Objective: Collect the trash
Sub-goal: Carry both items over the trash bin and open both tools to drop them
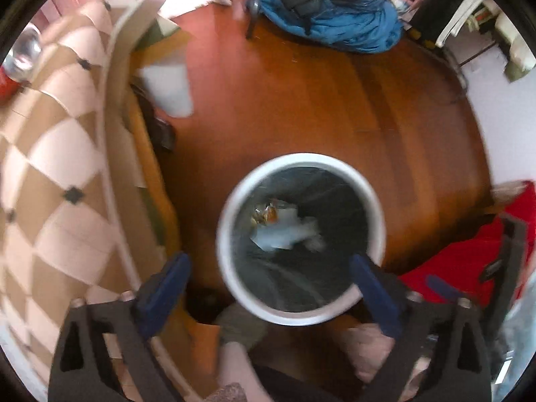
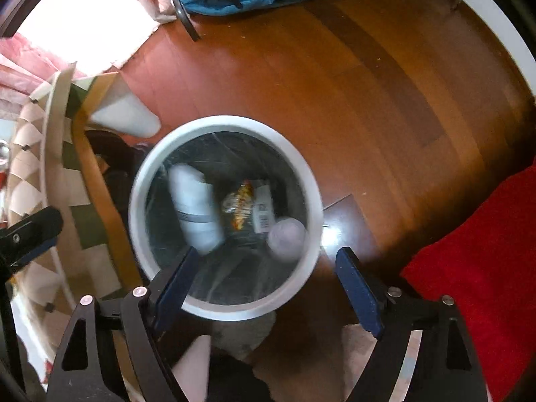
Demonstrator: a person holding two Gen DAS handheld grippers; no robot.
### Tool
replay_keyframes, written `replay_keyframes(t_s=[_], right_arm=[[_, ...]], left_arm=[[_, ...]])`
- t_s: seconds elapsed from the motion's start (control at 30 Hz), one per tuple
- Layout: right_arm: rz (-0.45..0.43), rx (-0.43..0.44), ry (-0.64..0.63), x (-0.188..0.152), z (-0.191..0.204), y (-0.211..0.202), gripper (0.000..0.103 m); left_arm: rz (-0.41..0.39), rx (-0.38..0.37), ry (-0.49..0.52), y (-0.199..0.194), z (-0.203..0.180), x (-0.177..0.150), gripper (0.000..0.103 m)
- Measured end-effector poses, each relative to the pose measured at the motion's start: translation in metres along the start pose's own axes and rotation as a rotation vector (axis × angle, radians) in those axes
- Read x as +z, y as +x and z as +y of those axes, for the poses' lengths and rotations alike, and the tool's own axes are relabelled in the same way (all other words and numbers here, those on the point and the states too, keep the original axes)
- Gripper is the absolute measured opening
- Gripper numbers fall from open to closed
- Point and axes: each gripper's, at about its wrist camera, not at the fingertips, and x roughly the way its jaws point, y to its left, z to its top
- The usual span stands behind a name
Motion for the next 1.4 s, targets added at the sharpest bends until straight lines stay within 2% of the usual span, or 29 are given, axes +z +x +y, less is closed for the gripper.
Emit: replay_keyframes(t_s=[0.03,0.2,0.47,0.77,0.97,1.2,1.4], right_arm=[[0.001,-0.019,-0.003,-0.001,-0.001,0.001,0.103],[0.002,-0.097,-0.009,-0.008,-0.005,0.000,0.103],[0.001,-0.101,-0.015,-0.012,-0.004,-0.008,0.103],[-0.048,-0.070,-0.009,-0.023,0.001,-0.046,0.103],[-0.104,-0.046,-0.014,-0.035,0.006,-0.090,0.103],[-0.216,-0.026,-0.009,-0.052,0.015,-0.159,0.103],[-0.314,0.029,-0.029,-0.074,0.039,-0.222,0.103]], left_arm=[[-0.006,0.025,0.010,0.001,0.000,-0.002,0.101],[-0.044,0.130,0.074,0.002,0.000,-0.014,0.101],[-0.060,0.148,0.090,-0.004,-0.008,-0.020,0.101],[-0.111,0.138,0.095,-0.036,-0.013,-0.030,0.101],[-0.187,0.121,0.099,-0.079,-0.016,-0.040,0.101],[-0.299,0.110,0.117,-0.140,-0.018,-0.058,0.101],[-0.394,0.122,0.075,-0.202,0.015,-0.083,0.101]])
